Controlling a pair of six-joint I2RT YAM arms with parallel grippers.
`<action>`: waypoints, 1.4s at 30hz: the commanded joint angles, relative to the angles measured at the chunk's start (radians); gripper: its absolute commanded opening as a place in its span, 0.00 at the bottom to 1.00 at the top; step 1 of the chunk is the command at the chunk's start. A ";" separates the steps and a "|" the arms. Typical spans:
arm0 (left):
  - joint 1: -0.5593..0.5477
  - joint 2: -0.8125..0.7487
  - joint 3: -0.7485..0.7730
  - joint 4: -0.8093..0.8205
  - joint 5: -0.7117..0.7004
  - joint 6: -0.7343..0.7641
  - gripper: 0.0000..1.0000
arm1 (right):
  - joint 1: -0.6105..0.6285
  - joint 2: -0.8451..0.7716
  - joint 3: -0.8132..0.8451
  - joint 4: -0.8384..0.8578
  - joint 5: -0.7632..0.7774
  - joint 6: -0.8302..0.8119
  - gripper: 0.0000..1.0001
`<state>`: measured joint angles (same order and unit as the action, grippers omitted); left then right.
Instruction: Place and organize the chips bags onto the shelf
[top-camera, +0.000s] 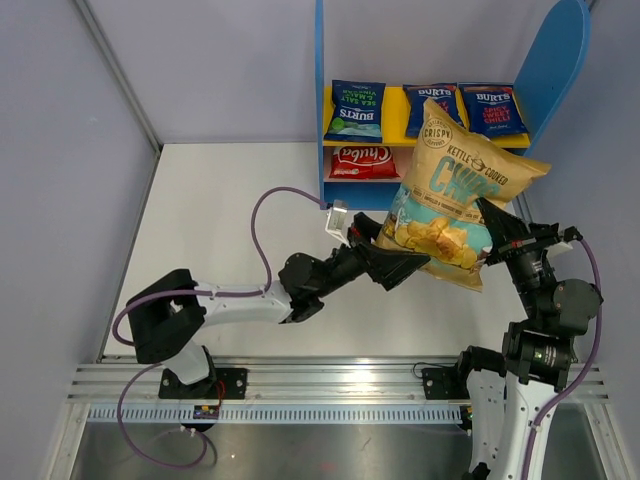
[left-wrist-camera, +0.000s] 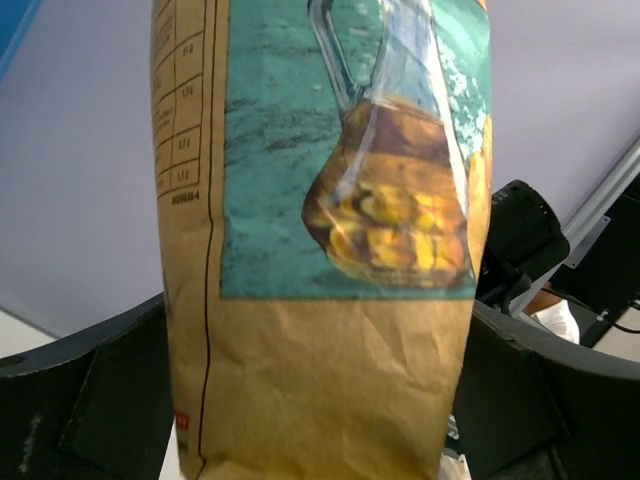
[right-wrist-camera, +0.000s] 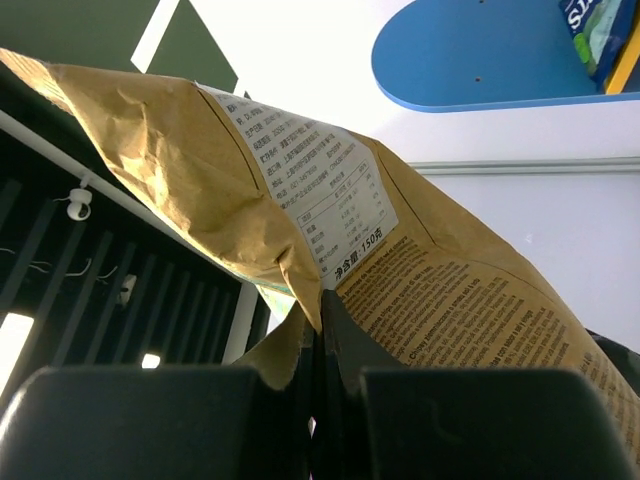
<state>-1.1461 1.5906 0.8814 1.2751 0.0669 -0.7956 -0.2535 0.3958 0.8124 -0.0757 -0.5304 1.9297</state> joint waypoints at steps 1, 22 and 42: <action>-0.014 0.028 0.093 0.302 0.030 0.009 0.94 | 0.013 -0.028 -0.005 0.048 -0.008 0.057 0.00; -0.020 -0.225 -0.318 0.268 -0.006 -0.002 0.25 | 0.030 -0.031 -0.019 -0.241 0.058 -0.532 0.82; 0.049 -0.340 -0.621 0.066 -0.145 -0.181 0.18 | 0.030 -0.037 0.268 -0.829 0.412 -1.275 0.90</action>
<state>-1.1191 1.2732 0.2306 1.2186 -0.0219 -0.9527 -0.2272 0.3672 1.0794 -0.8715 -0.1501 0.7300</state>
